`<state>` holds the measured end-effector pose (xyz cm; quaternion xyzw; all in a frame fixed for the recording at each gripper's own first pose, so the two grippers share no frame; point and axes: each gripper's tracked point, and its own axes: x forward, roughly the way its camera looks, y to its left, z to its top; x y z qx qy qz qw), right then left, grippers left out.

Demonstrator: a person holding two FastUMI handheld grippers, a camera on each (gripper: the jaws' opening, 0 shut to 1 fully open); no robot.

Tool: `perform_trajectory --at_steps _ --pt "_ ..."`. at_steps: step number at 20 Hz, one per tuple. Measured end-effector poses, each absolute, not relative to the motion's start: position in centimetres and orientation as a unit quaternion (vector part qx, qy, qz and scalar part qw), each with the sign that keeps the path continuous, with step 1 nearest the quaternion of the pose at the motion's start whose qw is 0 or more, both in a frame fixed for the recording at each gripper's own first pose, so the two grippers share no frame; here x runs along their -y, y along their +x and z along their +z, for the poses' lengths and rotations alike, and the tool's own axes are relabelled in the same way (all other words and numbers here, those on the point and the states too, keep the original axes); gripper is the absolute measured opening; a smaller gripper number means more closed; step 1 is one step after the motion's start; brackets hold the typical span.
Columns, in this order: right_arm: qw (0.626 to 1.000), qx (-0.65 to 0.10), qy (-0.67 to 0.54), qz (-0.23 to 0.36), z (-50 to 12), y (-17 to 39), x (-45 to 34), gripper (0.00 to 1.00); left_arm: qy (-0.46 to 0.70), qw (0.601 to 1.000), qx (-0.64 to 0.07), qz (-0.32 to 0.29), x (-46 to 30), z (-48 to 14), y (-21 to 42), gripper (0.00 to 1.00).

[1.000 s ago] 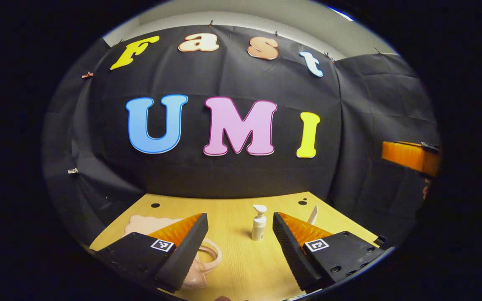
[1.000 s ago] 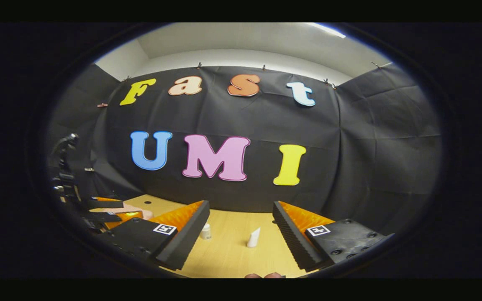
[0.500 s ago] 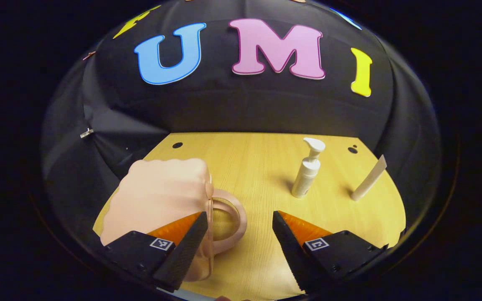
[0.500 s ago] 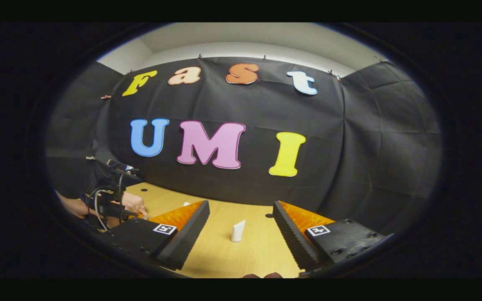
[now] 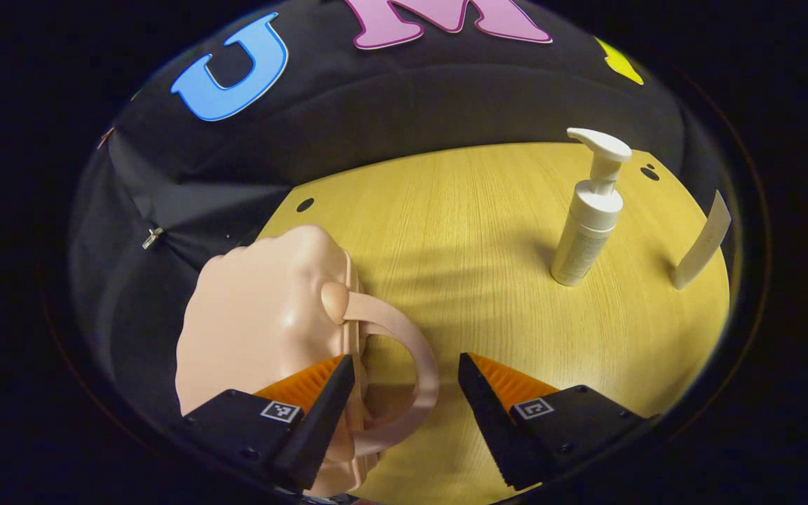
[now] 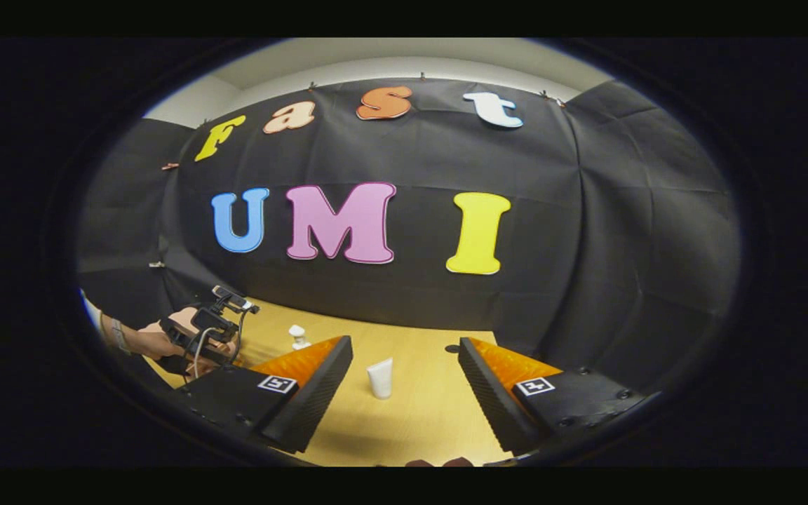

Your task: First open the suitcase, pack the skin care products into it, and then close the suitcase.

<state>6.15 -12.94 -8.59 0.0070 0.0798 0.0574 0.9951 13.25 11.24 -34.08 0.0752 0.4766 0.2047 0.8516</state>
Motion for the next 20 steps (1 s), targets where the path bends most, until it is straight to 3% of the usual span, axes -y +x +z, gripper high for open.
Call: perform_trajectory --at_steps 3,5,7,11,13,17,20 --pt "0.994 -0.095 0.006 0.054 -9.4 5.9 13.4 0.97 0.044 0.848 -0.496 0.183 -10.7 -36.4 13.5 0.41" --pt "0.994 -0.099 0.007 0.050 -9.2 5.7 13.4 0.97 0.030 0.852 -0.491 0.177 -10.7 -36.2 13.7 0.17" --pt "0.995 -0.092 0.005 0.047 -8.9 5.7 13.1 0.97 0.016 0.863 -0.481 0.150 -10.0 -33.8 13.9 0.10" --pt "0.994 -0.094 0.000 0.048 -8.9 5.8 11.3 0.97 -0.012 0.882 -0.459 0.102 -10.1 -26.8 12.9 0.10" --pt "0.995 -0.083 -0.005 0.050 -8.3 6.5 9.2 0.97 -0.011 0.900 -0.427 0.087 -12.7 -19.6 11.6 0.10" --pt "0.995 -0.074 0.008 0.060 -7.4 7.9 4.6 0.95 -0.063 0.917 -0.382 0.098 -21.4 -9.5 8.7 0.10" --pt "0.994 -0.071 0.023 0.078 -6.6 8.9 0.6 0.97 -0.050 0.918 -0.368 0.141 -32.2 -6.0 5.8 0.10"
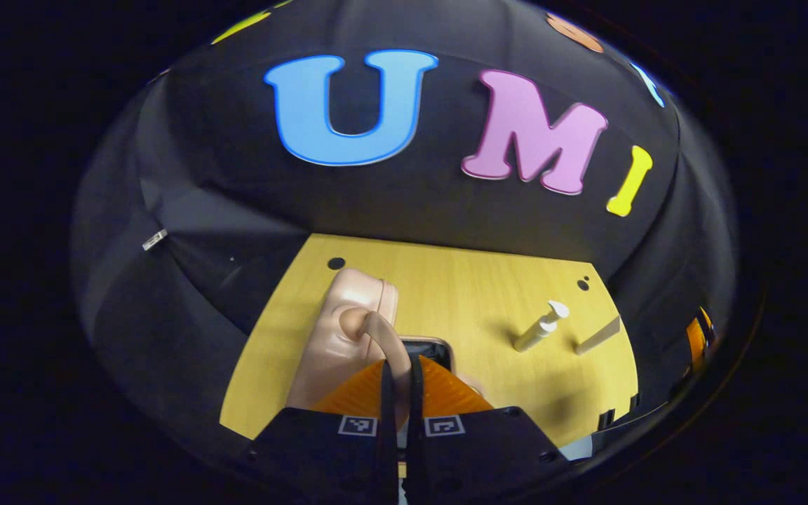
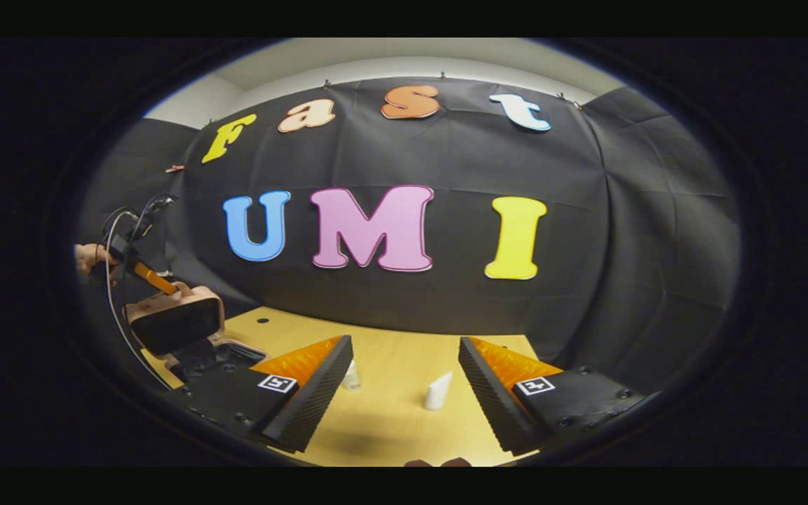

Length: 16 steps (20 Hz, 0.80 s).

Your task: First open the suitcase, pack the skin care products into it, and then close the suitcase.

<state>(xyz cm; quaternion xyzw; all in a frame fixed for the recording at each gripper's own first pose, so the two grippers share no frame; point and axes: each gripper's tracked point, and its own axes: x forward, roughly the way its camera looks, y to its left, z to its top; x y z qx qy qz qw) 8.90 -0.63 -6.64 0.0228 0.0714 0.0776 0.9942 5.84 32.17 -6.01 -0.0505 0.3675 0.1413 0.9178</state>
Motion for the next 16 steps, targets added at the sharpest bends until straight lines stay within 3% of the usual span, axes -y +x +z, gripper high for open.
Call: perform_trajectory --at_steps 2,3,4,6,11,16 --pt "0.994 -0.075 0.023 0.076 -6.3 9.7 -1.0 0.97 -0.012 0.910 -0.372 0.183 -39.3 -5.3 3.8 0.06" --pt "0.994 -0.075 0.025 0.074 -6.1 10.0 -1.9 0.97 0.007 0.907 -0.372 0.197 -42.7 -5.0 3.1 0.10" --pt "0.994 -0.075 0.028 0.073 -6.0 10.3 -2.8 0.97 0.010 0.904 -0.376 0.202 -45.3 -5.6 2.8 0.03" --pt "0.993 -0.086 0.032 0.072 -6.4 10.8 -4.5 0.97 0.008 0.893 -0.394 0.215 -50.3 -7.8 2.3 0.06" --pt "0.992 -0.115 0.048 0.029 -7.5 12.0 -6.8 0.97 -0.083 0.862 -0.439 0.240 -62.9 -19.1 1.7 0.06" --pt "0.985 -0.152 0.077 -0.035 -9.5 11.5 -6.3 0.97 -0.144 0.821 -0.495 0.245 -66.9 -30.0 0.9 0.07"
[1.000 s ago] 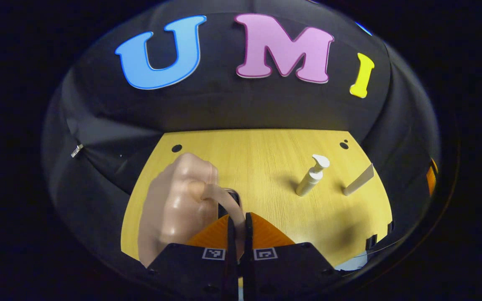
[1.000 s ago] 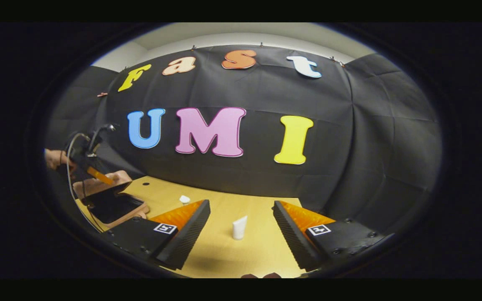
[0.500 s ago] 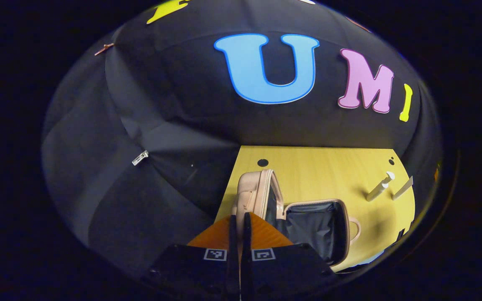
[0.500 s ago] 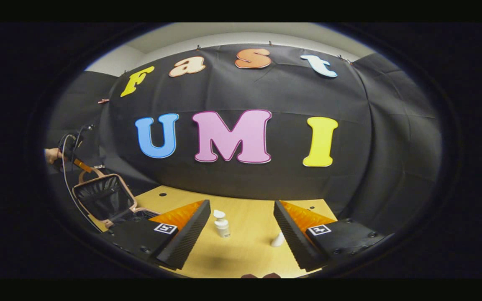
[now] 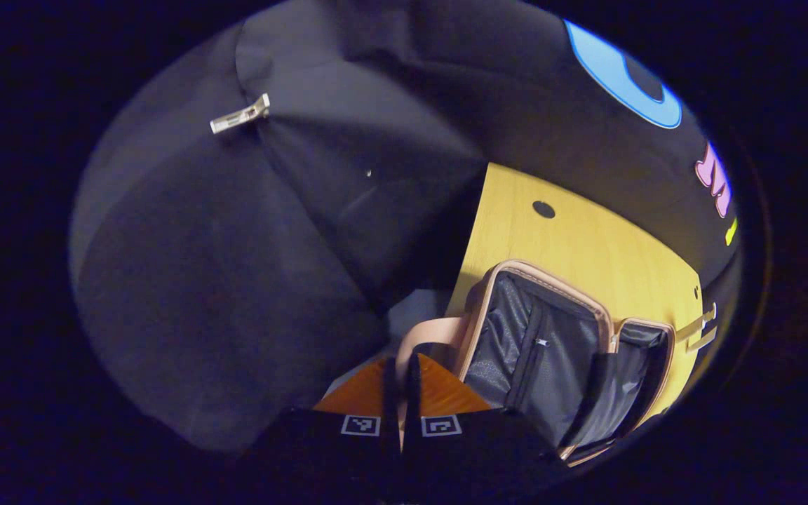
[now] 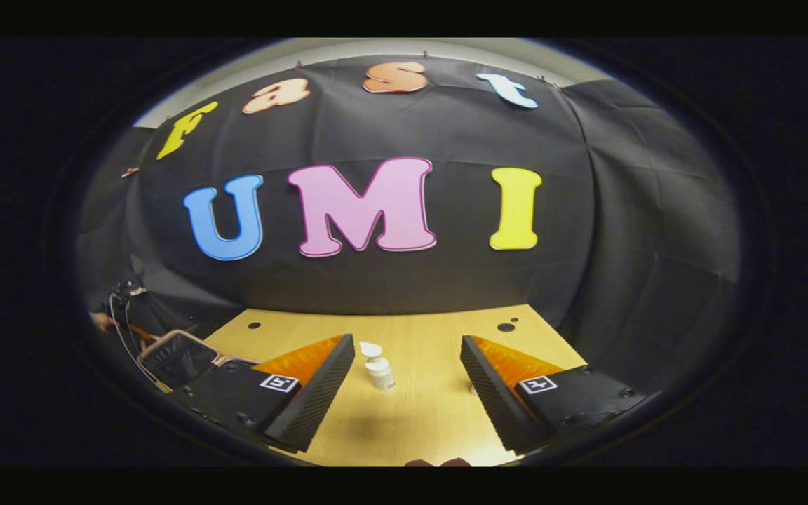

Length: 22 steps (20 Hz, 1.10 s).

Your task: First open the suitcase, pack the skin care products into it, and then close the suitcase.

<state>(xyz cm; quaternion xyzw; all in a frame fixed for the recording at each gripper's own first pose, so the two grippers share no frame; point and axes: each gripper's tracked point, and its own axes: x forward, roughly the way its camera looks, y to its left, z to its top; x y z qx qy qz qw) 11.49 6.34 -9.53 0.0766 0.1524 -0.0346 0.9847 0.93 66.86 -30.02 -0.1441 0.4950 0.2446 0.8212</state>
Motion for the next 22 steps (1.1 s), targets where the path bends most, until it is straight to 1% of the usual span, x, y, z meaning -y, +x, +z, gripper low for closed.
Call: perform_trajectory --at_steps 1,2,3,5,7,9,10,12,13,14,17,19,22 --pt "0.983 -0.159 0.082 -0.045 -9.8 11.2 -6.3 0.98 -0.147 0.814 -0.505 0.246 -67.1 -31.6 0.7 0.07" --pt "0.981 -0.163 0.087 -0.055 -10.0 11.0 -6.1 0.98 -0.148 0.810 -0.512 0.245 -67.5 -32.9 0.7 0.11" --pt "0.980 -0.166 0.090 -0.062 -10.1 10.7 -6.1 0.97 -0.137 0.809 -0.514 0.250 -67.8 -33.2 0.4 0.07" --pt "0.979 -0.169 0.089 -0.076 -10.3 10.4 -5.6 0.97 -0.120 0.807 -0.522 0.247 -68.4 -33.9 0.1 0.09" --pt "0.977 -0.174 0.090 -0.085 -11.0 10.3 -5.2 0.97 -0.093 0.806 -0.524 0.259 -69.6 -33.6 -0.2 0.15" --pt "0.975 -0.180 0.093 -0.094 -11.9 10.3 -4.7 0.97 -0.087 0.826 -0.486 0.271 -69.8 -32.4 1.1 0.29" --pt "0.974 -0.183 0.094 -0.095 -12.4 10.5 -4.6 0.97 -0.096 0.841 -0.462 0.264 -69.2 -31.5 2.1 0.40" --pt "0.973 -0.189 0.089 -0.095 -13.5 10.9 -4.4 0.97 -0.090 0.870 -0.417 0.247 -66.7 -26.8 3.5 0.80" --pt "0.973 -0.192 0.084 -0.092 -14.1 11.2 -4.2 0.97 -0.091 0.886 -0.392 0.230 -65.2 -26.0 4.5 1.00" --pt "0.974 -0.193 0.078 -0.088 -14.6 11.6 -4.0 0.97 -0.097 0.901 -0.369 0.207 -62.4 -24.5 5.8 0.97" --pt "0.980 -0.179 0.051 -0.077 -15.2 13.0 -3.2 0.97 -0.107 0.936 -0.307 0.135 -51.4 -20.7 9.5 0.96" --pt "0.981 -0.176 0.038 -0.078 -16.2 13.8 -2.0 0.97 -0.146 0.944 -0.288 0.066 -42.0 -19.2 12.2 0.96" --pt "0.977 -0.194 0.050 -0.071 -18.9 14.4 -0.4 0.97 -0.172 0.946 -0.274 -0.011 -27.6 -18.6 15.6 0.97"
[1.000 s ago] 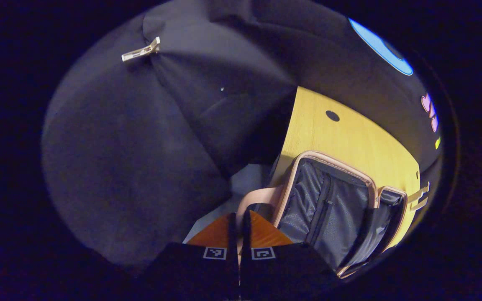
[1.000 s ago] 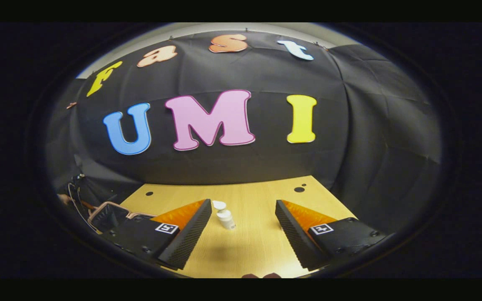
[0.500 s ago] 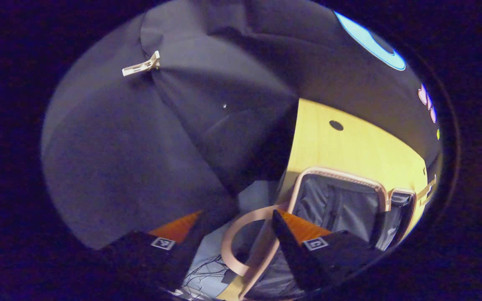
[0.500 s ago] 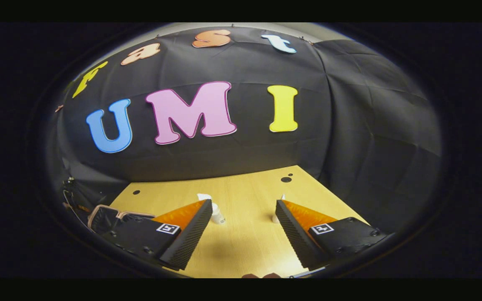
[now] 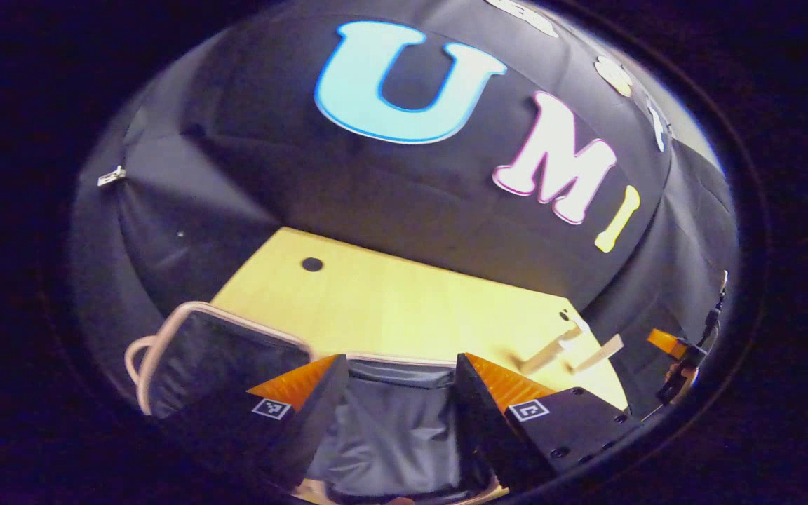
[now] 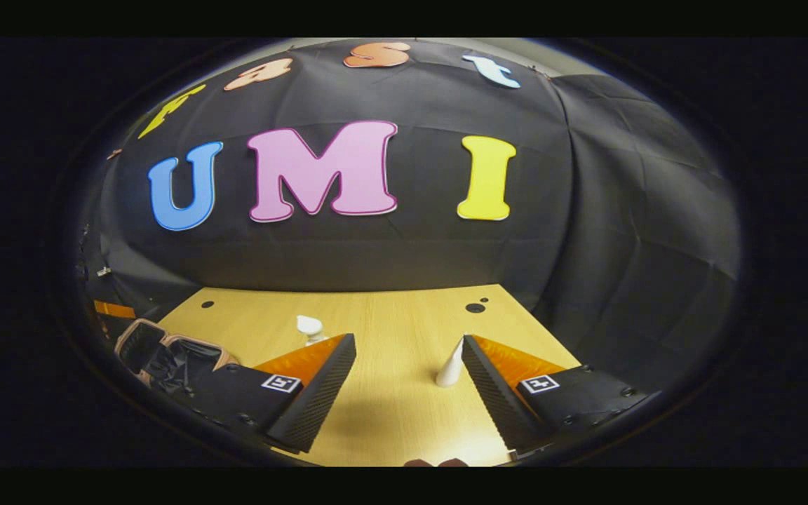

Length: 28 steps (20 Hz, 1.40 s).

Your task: First open the suitcase, pack the skin care products into it, and then close the suitcase.

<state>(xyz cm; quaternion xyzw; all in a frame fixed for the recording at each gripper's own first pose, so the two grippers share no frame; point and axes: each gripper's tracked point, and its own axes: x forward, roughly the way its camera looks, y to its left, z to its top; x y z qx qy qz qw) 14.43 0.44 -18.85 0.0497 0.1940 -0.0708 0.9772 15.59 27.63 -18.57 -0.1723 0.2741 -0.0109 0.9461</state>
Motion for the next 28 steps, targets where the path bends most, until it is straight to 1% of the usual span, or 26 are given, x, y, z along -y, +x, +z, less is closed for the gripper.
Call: perform_trajectory --at_steps 3,5,7,8,12,15,18,21,22,23,24,25,26,27,28 --pt "0.971 -0.219 0.062 -0.068 -22.4 15.2 1.4 0.97 -0.132 0.947 -0.285 -0.070 -17.1 -20.3 18.1 0.96" --pt "0.966 -0.239 0.072 -0.059 -25.0 16.1 2.0 0.97 -0.131 0.935 -0.314 -0.102 -10.7 -22.5 19.1 0.96" --pt "0.963 -0.255 0.071 -0.050 -27.2 17.2 2.6 0.97 -0.129 0.926 -0.339 -0.110 -6.2 -25.4 21.0 0.97" --pt "0.962 -0.262 0.070 -0.045 -28.4 17.6 2.8 0.97 -0.118 0.925 -0.347 -0.104 -4.8 -26.7 22.0 0.97" --pt "0.954 -0.290 0.066 -0.023 -32.3 19.4 3.1 0.97 -0.068 0.921 -0.369 -0.104 -0.8 -30.8 25.9 0.97" --pt "0.951 -0.299 0.071 -0.027 -34.3 21.0 3.7 0.98 -0.043 0.922 -0.377 -0.077 -0.4 -33.6 29.0 0.97" --pt "0.948 -0.304 0.083 -0.040 -35.9 22.5 4.2 0.99 -0.063 0.920 -0.383 -0.052 -0.2 -36.0 31.4 0.97" --pt "0.945 -0.315 0.071 -0.049 -38.6 23.9 4.9 0.98 -0.082 0.914 -0.394 -0.049 0.6 -37.9 31.9 0.96" --pt "0.941 -0.327 0.072 -0.045 -39.8 24.0 4.8 0.92 -0.058 0.915 -0.399 -0.028 -0.5 -38.0 31.9 0.80" --pt "0.934 -0.350 0.057 -0.044 -40.8 23.5 5.1 0.76 -0.027 0.911 -0.411 -0.014 -1.6 -38.0 31.7 0.64" --pt "0.940 -0.334 0.047 -0.053 -40.9 24.4 5.6 0.61 -0.016 0.907 -0.420 -0.016 -1.9 -38.2 31.5 0.59" --pt "0.939 -0.339 0.034 -0.056 -40.7 24.3 6.2 0.46 -0.027 0.902 -0.431 -0.029 -1.9 -38.0 30.6 0.57" --pt "0.935 -0.350 0.046 -0.039 -40.3 23.5 5.2 0.39 -0.046 0.895 -0.441 -0.041 -1.4 -37.5 30.0 0.54" --pt "0.932 -0.354 0.068 -0.027 -39.6 22.8 4.1 0.43 -0.059 0.888 -0.453 -0.049 -1.4 -36.6 29.2 0.54" --pt "0.933 -0.350 0.082 -0.017 -38.6 22.3 3.2 0.40 -0.063 0.884 -0.460 -0.053 -2.0 -35.8 28.2 0.54"
